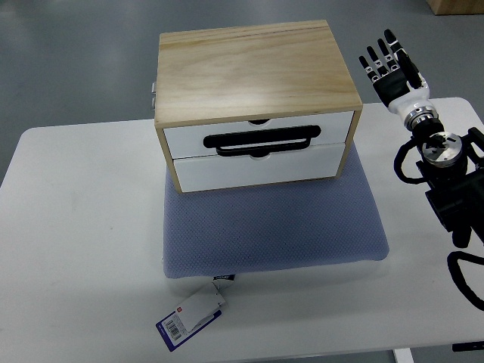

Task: Open wood drawer with right hand

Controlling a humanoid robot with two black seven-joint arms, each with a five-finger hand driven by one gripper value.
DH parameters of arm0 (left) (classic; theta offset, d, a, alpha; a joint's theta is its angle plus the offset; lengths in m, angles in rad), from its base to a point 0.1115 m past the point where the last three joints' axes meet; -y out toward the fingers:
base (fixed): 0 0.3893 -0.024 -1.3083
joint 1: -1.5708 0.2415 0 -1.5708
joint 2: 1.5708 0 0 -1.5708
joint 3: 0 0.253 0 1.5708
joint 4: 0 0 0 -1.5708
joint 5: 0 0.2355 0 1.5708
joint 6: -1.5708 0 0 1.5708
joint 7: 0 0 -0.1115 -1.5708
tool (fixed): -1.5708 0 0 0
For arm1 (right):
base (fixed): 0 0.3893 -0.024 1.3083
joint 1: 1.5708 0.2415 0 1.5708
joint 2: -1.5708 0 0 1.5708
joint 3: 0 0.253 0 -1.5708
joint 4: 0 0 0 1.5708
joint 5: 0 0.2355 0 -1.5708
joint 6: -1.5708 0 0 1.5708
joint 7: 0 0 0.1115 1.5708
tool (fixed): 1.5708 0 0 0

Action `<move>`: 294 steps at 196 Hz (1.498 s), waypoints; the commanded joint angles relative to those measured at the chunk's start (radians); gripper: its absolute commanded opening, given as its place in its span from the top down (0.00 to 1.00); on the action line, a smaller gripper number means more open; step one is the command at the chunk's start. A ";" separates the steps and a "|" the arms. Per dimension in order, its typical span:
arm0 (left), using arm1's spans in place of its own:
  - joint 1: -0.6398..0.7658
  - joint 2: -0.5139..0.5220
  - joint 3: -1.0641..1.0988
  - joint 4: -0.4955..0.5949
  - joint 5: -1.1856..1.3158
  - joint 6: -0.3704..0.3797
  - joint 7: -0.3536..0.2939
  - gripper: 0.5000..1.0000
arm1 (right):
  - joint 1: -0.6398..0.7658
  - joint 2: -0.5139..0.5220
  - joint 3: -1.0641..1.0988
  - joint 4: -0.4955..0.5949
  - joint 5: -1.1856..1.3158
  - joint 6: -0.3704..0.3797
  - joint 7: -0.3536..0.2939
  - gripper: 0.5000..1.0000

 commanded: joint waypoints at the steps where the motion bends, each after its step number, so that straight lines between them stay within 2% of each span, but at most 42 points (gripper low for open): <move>1: 0.000 0.000 0.000 0.000 0.000 0.000 0.000 0.00 | 0.000 -0.002 -0.001 0.001 0.000 0.002 0.000 0.11; 55: 0.000 0.000 0.000 0.000 0.000 0.000 0.000 0.00 | 0.069 -0.045 -0.025 -0.001 -0.015 -0.006 -0.012 0.11; 56: 0.000 0.000 0.002 -0.001 0.000 0.000 0.000 0.00 | 0.090 -0.067 -0.060 -0.001 -0.015 -0.006 -0.030 0.11; 70: -0.002 0.000 0.002 -0.001 0.001 0.000 0.000 0.00 | 0.146 -0.105 -0.122 -0.001 -0.009 -0.009 -0.072 0.11; 93: -0.002 0.000 0.002 -0.006 0.001 -0.002 0.000 0.00 | 0.239 -0.170 -0.232 0.001 -0.014 -0.024 -0.112 0.11; 116: -0.002 0.000 0.003 -0.024 0.001 -0.002 0.000 0.00 | 0.391 -0.234 -0.454 0.009 -0.015 -0.023 -0.138 0.11; 126: -0.002 0.000 0.003 -0.024 0.001 -0.002 0.000 0.00 | 0.391 -0.234 -0.455 0.009 -0.015 -0.023 -0.138 0.11; 127: -0.002 0.000 0.003 -0.033 0.001 -0.002 0.000 0.00 | 0.466 -0.251 -0.565 0.012 -0.015 -0.021 -0.148 0.11; 129: -0.002 0.000 0.003 -0.036 0.001 -0.002 0.000 0.00 | 0.483 -0.254 -0.592 0.012 -0.015 -0.020 -0.152 0.11; 158: -0.002 0.000 0.000 -0.052 0.001 -0.002 0.000 0.00 | 0.683 -0.266 -0.892 0.039 -0.029 -0.001 -0.202 0.11; 171: -0.002 0.000 0.002 -0.052 0.001 -0.003 0.000 0.00 | 0.776 -0.262 -1.027 0.064 -0.057 0.033 -0.230 0.11; 191: -0.002 0.000 0.003 -0.049 0.000 -0.003 0.000 0.00 | 0.922 -0.251 -1.211 0.150 -0.124 0.103 -0.282 0.11; 206: -0.002 0.000 0.002 -0.047 0.000 -0.002 0.000 0.00 | 1.009 -0.248 -1.291 0.222 -0.160 0.129 -0.320 0.11; 217: -0.002 0.000 0.002 -0.041 0.000 -0.002 0.000 0.00 | 1.087 -0.245 -1.372 0.312 -0.179 0.161 -0.366 0.11; 232: -0.002 0.000 0.002 -0.040 0.000 -0.002 0.000 0.00 | 1.181 -0.243 -1.458 0.432 -0.192 0.203 -0.395 0.11; 252: -0.002 0.000 0.002 -0.041 0.000 -0.002 0.000 0.00 | 1.272 -0.219 -1.524 0.567 -0.196 0.220 -0.422 0.11; 262: -0.002 0.000 0.002 -0.041 0.000 -0.002 0.000 0.00 | 1.272 -0.219 -1.524 0.567 -0.196 0.220 -0.422 0.11; 263: -0.002 0.000 0.002 -0.047 0.000 -0.002 0.000 0.00 | 1.299 -0.200 -1.542 0.628 -0.186 0.218 -0.441 0.11; 267: -0.002 0.000 0.002 -0.049 0.000 -0.002 0.000 0.00 | 1.304 -0.196 -1.547 0.660 -0.183 0.215 -0.449 0.11; 294: -0.002 0.000 0.003 -0.047 0.000 -0.002 0.000 0.00 | 1.324 -0.183 -1.584 0.803 -0.167 0.207 -0.489 0.11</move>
